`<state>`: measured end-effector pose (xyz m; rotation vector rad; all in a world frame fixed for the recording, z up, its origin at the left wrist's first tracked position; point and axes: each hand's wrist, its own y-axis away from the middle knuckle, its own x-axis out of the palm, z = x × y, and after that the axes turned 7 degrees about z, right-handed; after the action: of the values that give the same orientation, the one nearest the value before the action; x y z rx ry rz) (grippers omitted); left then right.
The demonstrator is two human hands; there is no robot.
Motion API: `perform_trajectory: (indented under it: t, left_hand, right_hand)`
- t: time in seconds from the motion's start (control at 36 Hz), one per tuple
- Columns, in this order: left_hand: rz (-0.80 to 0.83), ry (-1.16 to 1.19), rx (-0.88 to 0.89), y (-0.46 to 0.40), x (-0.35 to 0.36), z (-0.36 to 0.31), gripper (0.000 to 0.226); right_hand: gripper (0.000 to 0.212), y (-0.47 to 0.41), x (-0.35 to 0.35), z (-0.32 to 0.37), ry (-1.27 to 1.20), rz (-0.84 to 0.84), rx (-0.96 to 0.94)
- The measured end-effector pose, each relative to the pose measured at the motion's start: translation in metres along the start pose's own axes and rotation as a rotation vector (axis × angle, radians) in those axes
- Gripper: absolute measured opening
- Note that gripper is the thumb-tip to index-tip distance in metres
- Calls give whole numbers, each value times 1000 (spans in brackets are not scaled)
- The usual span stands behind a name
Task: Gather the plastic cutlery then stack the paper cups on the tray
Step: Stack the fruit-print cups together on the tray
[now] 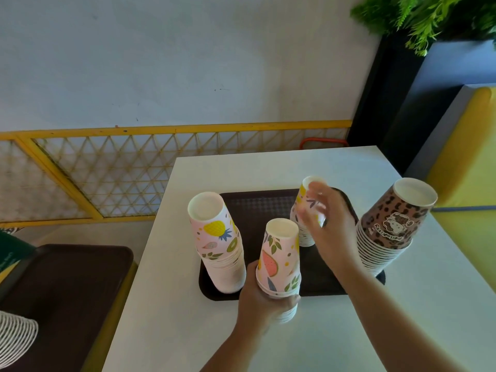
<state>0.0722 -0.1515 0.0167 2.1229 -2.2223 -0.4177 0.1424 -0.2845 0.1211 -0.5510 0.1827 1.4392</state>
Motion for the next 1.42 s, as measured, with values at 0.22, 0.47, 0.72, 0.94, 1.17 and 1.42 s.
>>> perform_trajectory:
  t: [0.22,0.47,0.72,0.94,1.17,1.42]
  left_hand:
    - [-20,3,18,2,2,-2,85]
    - [2,-85,30,5,1,-5,96]
    - [-14,-71,-3,6,1,-2,87]
    - [1,-119,-4,1,0,-2,78]
    - [-3,-144,11,-3,-1,0,68]
    - [4,-137,4,-6,-1,0,69]
  right_hand:
    - [50,35,6,4,-47,443,180]
    - [41,34,-1,10,-37,355,132]
    - [27,7,-12,19,-43,175,56]
    - [49,-45,-28,36,-159,-150,-65]
    - [62,-71,-16,14,-38,-301,4]
    - [71,-65,-2,-15,88,-151,158]
